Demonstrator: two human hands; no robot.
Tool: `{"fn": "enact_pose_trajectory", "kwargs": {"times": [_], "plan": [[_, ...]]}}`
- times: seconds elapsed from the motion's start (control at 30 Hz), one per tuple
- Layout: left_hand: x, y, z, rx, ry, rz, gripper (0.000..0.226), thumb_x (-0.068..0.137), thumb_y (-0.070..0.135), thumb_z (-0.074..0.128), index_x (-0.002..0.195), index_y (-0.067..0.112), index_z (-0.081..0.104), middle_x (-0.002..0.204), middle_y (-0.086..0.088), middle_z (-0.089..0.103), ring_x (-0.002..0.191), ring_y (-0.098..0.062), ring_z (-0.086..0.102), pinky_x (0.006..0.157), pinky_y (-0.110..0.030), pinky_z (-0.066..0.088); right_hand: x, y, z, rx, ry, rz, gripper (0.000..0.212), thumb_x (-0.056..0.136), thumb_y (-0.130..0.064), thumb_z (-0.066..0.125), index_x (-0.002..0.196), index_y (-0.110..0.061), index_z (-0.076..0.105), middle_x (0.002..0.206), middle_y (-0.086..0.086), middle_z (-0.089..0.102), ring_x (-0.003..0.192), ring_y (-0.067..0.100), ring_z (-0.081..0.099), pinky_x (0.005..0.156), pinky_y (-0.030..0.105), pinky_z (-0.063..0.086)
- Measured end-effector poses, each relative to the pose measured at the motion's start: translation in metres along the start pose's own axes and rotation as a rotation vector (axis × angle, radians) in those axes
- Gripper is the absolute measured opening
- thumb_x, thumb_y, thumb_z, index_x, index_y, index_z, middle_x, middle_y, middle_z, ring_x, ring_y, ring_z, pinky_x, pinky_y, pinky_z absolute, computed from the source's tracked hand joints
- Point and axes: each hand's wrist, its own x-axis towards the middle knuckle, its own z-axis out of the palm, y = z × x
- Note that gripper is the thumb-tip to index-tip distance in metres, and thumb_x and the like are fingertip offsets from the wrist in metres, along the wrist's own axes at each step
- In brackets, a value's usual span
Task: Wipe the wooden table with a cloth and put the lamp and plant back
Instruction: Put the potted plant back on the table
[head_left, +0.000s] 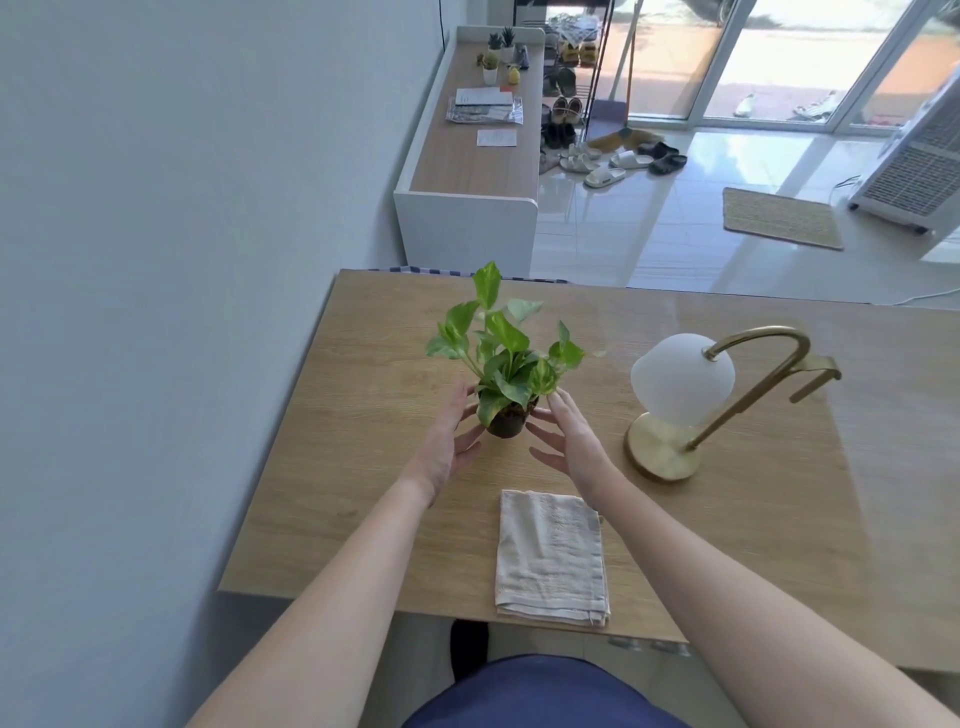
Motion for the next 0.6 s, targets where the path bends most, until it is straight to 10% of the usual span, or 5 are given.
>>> {"fn": "enact_pose_trajectory", "kwargs": {"times": [0.6], "plan": [[0.005,-0.023,-0.003,-0.008,-0.031,-0.067,0.064,0.09,0.089,0.042,0.141,0.053,0.056,0.159,0.005,0.053,0.142,-0.03,0.054,0.128,-0.056,0.034,0.001,0.019,-0.012,0.029,-0.014,0.091,0.046,0.109,-0.057,0.043,0.15,-0.036,0.048,0.147,-0.007,0.064,0.138,0.017,0.057,0.117,0.057,0.045]]}}
